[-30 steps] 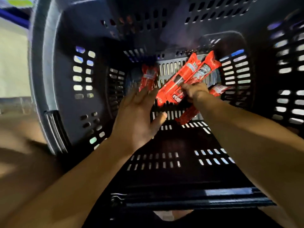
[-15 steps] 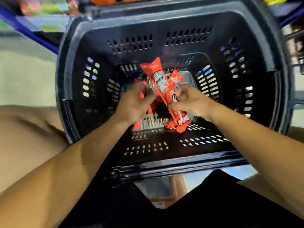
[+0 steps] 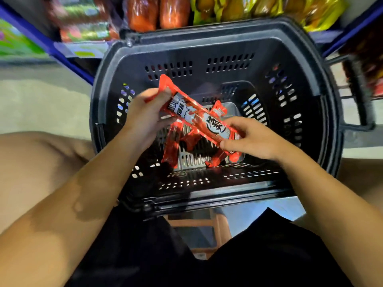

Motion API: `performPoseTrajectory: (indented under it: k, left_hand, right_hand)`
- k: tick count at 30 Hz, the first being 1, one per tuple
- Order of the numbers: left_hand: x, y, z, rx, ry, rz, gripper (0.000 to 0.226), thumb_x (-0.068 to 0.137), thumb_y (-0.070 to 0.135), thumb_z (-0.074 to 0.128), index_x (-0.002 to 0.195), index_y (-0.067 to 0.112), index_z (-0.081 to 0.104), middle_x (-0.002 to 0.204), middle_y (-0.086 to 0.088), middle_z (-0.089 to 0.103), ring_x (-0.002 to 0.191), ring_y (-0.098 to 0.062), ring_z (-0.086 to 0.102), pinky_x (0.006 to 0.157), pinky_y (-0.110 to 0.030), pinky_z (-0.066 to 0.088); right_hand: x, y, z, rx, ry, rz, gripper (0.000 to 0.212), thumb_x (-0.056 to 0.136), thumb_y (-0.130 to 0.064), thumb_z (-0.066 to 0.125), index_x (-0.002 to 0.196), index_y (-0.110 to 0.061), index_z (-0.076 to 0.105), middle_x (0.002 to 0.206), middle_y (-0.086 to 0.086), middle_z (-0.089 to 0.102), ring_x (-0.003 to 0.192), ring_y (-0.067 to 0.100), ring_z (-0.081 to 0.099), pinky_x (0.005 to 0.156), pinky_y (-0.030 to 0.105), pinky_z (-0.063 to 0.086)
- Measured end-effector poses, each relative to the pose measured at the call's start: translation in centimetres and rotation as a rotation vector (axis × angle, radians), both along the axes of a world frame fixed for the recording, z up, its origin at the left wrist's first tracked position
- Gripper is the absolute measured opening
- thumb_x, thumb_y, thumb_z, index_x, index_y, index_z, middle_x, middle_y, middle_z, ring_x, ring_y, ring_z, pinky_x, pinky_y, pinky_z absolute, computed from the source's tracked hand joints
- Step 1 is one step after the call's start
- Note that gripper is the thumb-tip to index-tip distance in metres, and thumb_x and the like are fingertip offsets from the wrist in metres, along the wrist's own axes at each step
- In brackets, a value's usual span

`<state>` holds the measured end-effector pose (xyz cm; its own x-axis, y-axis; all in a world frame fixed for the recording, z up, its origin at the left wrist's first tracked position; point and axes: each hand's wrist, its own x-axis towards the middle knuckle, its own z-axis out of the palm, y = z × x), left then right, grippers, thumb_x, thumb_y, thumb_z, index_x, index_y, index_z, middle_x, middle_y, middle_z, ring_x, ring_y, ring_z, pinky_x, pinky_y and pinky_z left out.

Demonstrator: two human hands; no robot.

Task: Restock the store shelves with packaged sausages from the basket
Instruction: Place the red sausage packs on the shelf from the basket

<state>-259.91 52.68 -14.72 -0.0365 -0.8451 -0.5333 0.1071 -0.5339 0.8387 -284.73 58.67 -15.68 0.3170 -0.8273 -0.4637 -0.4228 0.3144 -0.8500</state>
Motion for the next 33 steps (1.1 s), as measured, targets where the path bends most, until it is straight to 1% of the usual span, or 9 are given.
performPoseTrajectory:
  k: [5,9,14,18,21,25,26,31,33]
  left_hand:
    - [0.9,-0.5,-0.3,-0.018,0.149,0.131,0.015,0.09,0.027,0.066,0.099,0.015,0.066,0.085,-0.003,0.074,0.085,-0.022,0.073,0.074,-0.037,0.058]
    - [-0.7,1.1,-1.0,0.058,0.113,-0.084,0.019,0.092,0.025,0.065,0.107,0.013,0.062,0.105,-0.007,0.074,0.096,-0.024,0.072,0.087,-0.042,0.058]
    - [-3.1,3.9,-2.0,0.139,0.027,-0.163,0.029,0.09,0.016,0.068,0.117,0.012,0.061,0.108,-0.004,0.075,0.098,-0.022,0.072,0.091,-0.044,0.056]
    - [-2.3,3.0,-2.8,0.218,-0.023,-0.19,0.028,0.089,0.019,0.068,0.116,0.016,0.063,0.11,-0.001,0.074,0.103,-0.024,0.07,0.097,-0.052,0.05]
    - [-1.7,2.9,-3.5,0.27,-0.046,-0.238,0.032,0.087,0.018,0.068,0.119,0.017,0.063,0.111,-0.001,0.073,0.106,-0.023,0.068,0.099,-0.05,0.047]
    - [-1.1,3.3,-3.9,0.282,-0.015,-0.314,0.038,0.078,0.026,0.07,0.115,0.017,0.066,0.107,-0.002,0.075,0.097,-0.021,0.072,0.083,-0.038,0.052]
    - [-0.9,3.3,-4.0,0.292,0.001,-0.324,0.043,0.075,0.028,0.071,0.116,0.017,0.066,0.109,-0.003,0.074,0.099,-0.022,0.072,0.081,-0.038,0.054]
    - [-0.1,3.1,-4.9,0.321,0.064,-0.327,0.046,0.076,0.028,0.072,0.119,0.014,0.064,0.115,-0.008,0.072,0.105,-0.026,0.07,0.081,-0.038,0.059]
    - [0.2,3.0,-5.3,0.318,0.06,-0.346,0.038,0.079,0.028,0.07,0.115,0.018,0.067,0.114,-0.007,0.073,0.104,-0.024,0.07,0.08,-0.034,0.059]
  right_hand:
    - [0.3,0.3,-0.1,0.067,-0.143,-0.09,0.031,0.082,-0.007,0.072,0.104,-0.029,0.07,0.103,0.0,0.075,0.091,0.022,0.07,0.087,0.044,0.057]
    - [2.8,1.2,-0.2,0.023,-0.229,-0.216,0.028,0.086,-0.005,0.07,0.106,-0.024,0.067,0.097,-0.001,0.075,0.085,0.021,0.072,0.083,0.041,0.057]
    - [5.1,1.7,-1.1,0.0,-0.046,-0.166,0.031,0.084,-0.016,0.075,0.114,-0.021,0.066,0.106,-0.005,0.072,0.098,0.011,0.068,0.095,0.037,0.051]
    - [2.9,0.3,-2.1,0.156,0.009,-0.043,0.024,0.085,-0.031,0.074,0.105,-0.032,0.062,0.1,-0.01,0.067,0.095,0.01,0.066,0.091,0.033,0.051]
    - [-0.6,-1.6,-4.1,0.248,0.1,-0.167,0.032,0.085,-0.028,0.074,0.112,-0.017,0.061,0.097,-0.006,0.065,0.094,0.012,0.063,0.096,0.034,0.05]
    - [-3.6,-3.7,-8.7,0.323,0.334,-0.248,0.019,0.088,-0.022,0.072,0.103,-0.018,0.06,0.08,-0.008,0.062,0.068,0.006,0.056,0.059,0.009,0.043]
    - [-3.9,-4.0,-10.0,0.352,0.385,-0.231,0.018,0.089,-0.022,0.071,0.104,-0.021,0.061,0.082,-0.006,0.063,0.067,0.007,0.056,0.056,0.011,0.041]
    - [-3.7,-4.1,-16.0,0.716,0.472,-0.394,0.027,0.092,-0.036,0.066,0.106,-0.016,0.055,0.102,0.011,0.059,0.092,0.032,0.06,0.079,0.044,0.054]
    - [-3.4,-3.8,-18.0,0.868,0.424,-0.447,0.037,0.092,-0.04,0.064,0.112,-0.011,0.053,0.102,0.013,0.058,0.089,0.032,0.059,0.081,0.045,0.053]
